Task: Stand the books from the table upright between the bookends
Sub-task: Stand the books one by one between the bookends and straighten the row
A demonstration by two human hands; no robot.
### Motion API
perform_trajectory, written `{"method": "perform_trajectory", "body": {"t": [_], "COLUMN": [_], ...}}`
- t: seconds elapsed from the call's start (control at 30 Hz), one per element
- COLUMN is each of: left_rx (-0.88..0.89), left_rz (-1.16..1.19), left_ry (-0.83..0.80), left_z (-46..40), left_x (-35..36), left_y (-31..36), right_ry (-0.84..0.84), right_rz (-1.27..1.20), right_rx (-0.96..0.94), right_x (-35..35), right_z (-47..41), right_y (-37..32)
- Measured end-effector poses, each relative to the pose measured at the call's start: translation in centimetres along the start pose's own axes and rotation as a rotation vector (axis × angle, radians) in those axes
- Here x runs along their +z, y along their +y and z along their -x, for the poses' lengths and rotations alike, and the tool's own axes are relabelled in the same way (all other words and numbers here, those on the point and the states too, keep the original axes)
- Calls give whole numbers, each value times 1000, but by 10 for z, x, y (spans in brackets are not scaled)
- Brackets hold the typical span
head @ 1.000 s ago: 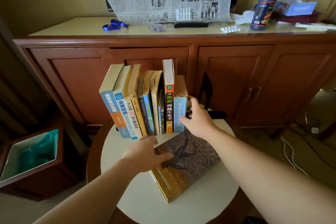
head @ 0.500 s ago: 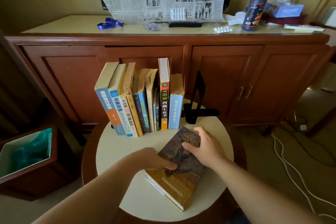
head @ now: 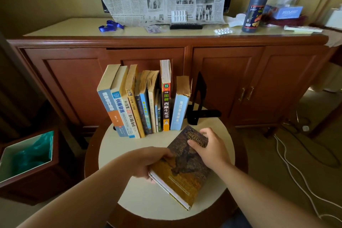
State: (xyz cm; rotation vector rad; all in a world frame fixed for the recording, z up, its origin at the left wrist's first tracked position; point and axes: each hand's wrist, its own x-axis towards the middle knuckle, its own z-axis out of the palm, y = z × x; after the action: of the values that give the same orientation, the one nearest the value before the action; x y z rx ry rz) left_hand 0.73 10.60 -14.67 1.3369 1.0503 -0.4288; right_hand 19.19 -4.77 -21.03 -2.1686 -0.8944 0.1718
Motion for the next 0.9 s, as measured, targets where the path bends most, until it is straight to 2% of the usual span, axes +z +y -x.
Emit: {"method": "perform_trajectory", "body": {"t": [0.13,0.3,0.4,0.47,0.63,0.77,0.83,0.9], "left_rx": [80,206,248,267,357,465,576,712], "left_rz": [103,254,305,315,288,191,128,-127], "left_ry": [1,73,52,38,-4,88,226,408], "left_z": [5,17,22,25,34,39,40,39], "left_x": [-6,-10,-12,-8,7,13,17,21], "left_y": [9,27,34,37,49,76,92,106], "right_ry": [-20,-223,-278,-237,84,201,222,274], "right_rz": [5,-31,65,164,132,15,20,4], "right_rx": [-75,-296,-362,-380,-587,-424,-307,-181], "right_x": [-8,-29,-42,-45,-44,-63,-69,-71], "right_z": [0,26,41,47,49,52,51,49], "right_y": [6,21,27,24,16,12,16,19]}}
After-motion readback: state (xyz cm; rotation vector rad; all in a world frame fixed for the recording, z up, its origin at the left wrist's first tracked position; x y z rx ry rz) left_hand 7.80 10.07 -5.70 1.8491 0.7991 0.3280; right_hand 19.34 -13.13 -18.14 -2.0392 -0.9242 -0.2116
